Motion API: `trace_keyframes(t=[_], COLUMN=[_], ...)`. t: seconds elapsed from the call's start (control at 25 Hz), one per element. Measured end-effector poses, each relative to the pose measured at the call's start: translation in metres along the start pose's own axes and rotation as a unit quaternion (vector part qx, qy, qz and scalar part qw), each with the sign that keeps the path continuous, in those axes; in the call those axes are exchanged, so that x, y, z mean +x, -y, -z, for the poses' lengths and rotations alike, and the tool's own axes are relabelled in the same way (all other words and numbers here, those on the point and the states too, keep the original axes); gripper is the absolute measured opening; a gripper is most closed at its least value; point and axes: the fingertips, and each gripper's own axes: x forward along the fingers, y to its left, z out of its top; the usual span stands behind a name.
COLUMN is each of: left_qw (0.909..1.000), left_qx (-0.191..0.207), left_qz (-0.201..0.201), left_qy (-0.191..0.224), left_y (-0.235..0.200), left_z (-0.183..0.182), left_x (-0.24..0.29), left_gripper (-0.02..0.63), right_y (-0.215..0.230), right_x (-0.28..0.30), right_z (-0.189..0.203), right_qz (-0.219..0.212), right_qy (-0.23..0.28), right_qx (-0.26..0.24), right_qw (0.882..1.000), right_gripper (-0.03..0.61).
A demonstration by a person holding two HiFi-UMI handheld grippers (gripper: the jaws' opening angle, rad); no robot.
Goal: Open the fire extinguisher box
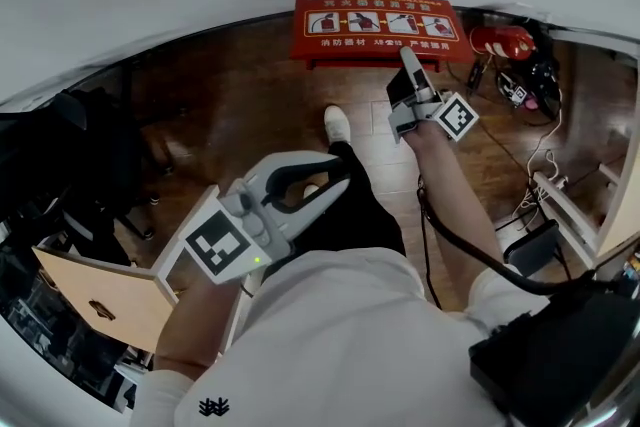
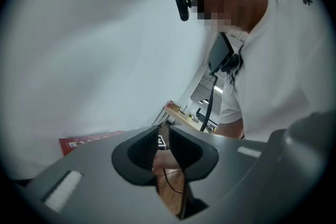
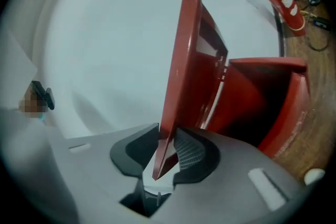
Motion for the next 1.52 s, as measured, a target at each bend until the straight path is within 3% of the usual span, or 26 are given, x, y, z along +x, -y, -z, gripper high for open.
trace_keyframes(t=[0.2, 0.56, 0.64, 1.04, 1.32, 1.52], left_qw=[0.9999, 0.9975, 0.9965, 0.9956, 0.9967, 0.9985], left_qx=[-0.002, -0.025, -0.033, -0.036, -0.001, 0.017], left_qz=[-0.012, -0.058, -0.068, -0.077, -0.067, -0.037], left_qy=[0.011, 0.032, 0.034, 0.038, 0.045, 0.036], left_y=[-0.008, -0.019, -0.023, -0.024, 0.000, 0.030], left_z=[-0.009, -0.014, -0.012, -0.008, 0.004, 0.039], left_x=[0.005, -0.004, -0.006, -0.014, -0.037, -0.056], left_gripper=[0.049, 0.049, 0.049, 0.049, 0.049, 0.048], right_y=[-0.031, -0.043, -0.045, -0.051, -0.070, -0.052], right_x=[0.053, 0.114, 0.122, 0.128, 0.113, 0.116], right_z=[-0.042, -0.093, -0.100, -0.101, -0.080, -0.090], right_qz=[-0.042, -0.054, -0.054, -0.075, -0.058, -0.018], right_qy=[-0.005, -0.003, 0.000, -0.009, -0.039, -0.030], right_qx=[-0.029, -0.054, -0.066, -0.098, -0.137, -0.141], right_qw=[0.999, 0.997, 0.996, 0.992, 0.988, 0.989], right_gripper=[0.106, 0.095, 0.057, 0.054, 0.223, 0.216])
